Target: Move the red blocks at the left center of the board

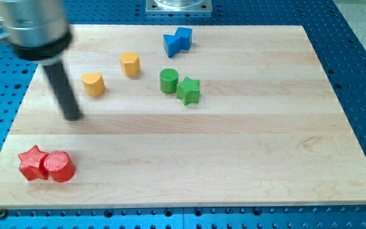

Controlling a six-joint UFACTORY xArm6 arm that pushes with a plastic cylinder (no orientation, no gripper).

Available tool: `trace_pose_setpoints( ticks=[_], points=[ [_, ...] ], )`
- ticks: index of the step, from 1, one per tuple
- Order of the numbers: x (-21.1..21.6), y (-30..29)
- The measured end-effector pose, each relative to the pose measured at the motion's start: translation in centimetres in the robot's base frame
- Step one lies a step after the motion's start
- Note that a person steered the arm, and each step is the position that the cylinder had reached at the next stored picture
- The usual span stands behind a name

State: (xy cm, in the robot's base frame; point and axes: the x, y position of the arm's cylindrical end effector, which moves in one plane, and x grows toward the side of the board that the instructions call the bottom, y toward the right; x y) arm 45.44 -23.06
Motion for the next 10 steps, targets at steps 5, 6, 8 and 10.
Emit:
trace_pose_setpoints(
  ticks=[5,6,8,10],
  points=[
    [12.6,5.2],
    [16.4,5.5],
    [14.2,-1.2],
    [15.1,-6.2]
  ],
)
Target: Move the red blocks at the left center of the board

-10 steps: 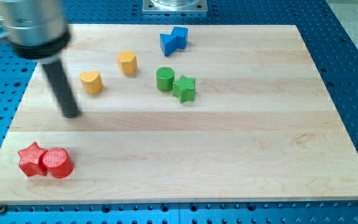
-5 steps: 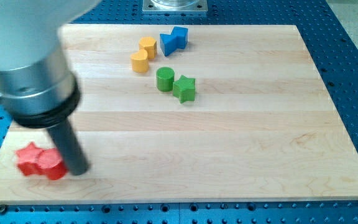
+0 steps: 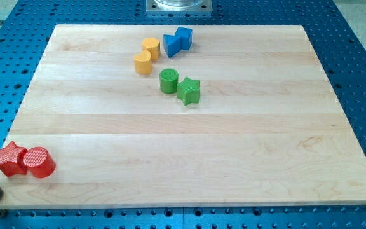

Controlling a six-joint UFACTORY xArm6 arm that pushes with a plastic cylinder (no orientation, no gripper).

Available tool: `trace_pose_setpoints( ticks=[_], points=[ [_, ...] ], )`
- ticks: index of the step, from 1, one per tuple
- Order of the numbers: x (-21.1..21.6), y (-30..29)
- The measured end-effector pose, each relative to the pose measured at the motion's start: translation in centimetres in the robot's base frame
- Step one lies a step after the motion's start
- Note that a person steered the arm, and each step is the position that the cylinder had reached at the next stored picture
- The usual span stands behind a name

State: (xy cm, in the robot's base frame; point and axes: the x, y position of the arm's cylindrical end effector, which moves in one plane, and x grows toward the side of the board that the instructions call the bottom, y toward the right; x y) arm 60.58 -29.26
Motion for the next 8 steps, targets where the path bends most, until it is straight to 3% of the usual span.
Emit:
trace_pose_setpoints(
  ticks=[2,3,4,5,6,7,8],
  points=[
    [-13.0,13.4],
    [-11.1,13.5],
    [-11.7,9.5],
    [-14.8,9.2],
    [-8.6,18.1],
    [-2.3,13.6],
    [-4.1,6.5]
  ],
)
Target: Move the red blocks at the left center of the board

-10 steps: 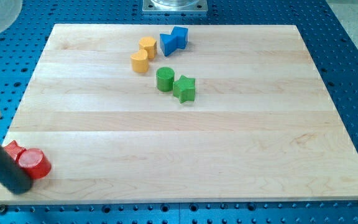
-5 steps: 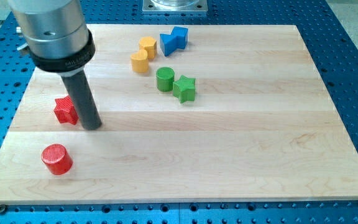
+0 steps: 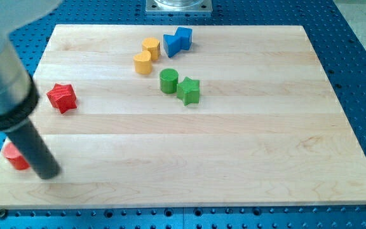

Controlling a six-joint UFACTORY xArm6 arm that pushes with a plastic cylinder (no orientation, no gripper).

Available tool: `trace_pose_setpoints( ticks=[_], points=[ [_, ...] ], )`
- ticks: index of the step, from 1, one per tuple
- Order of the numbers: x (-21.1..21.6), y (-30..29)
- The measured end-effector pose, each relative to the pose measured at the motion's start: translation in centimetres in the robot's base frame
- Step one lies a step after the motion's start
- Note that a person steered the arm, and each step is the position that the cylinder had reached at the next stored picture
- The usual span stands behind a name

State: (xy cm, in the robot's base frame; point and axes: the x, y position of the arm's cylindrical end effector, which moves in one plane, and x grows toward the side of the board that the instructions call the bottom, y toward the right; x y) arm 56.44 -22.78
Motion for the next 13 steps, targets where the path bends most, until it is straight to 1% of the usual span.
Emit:
trace_pose_setpoints(
  ticks=[1,2,3,4,5,6,7,8,9,10,11,12,13],
  points=[
    [4.4,-0.2],
    [4.6,-7.5],
    [-2.7,-0.5],
    [-8.7,4.3],
    [-2.8,5.1],
    [2.2,-2.7],
    [1.5,-7.6],
    [-3.9,-6.0],
    [-7.3,-3.8],
    [-4.8,-5.0],
    [-5.3,1.3],
    [-8.9,3.2],
    [-6.5,4.4]
  ],
)
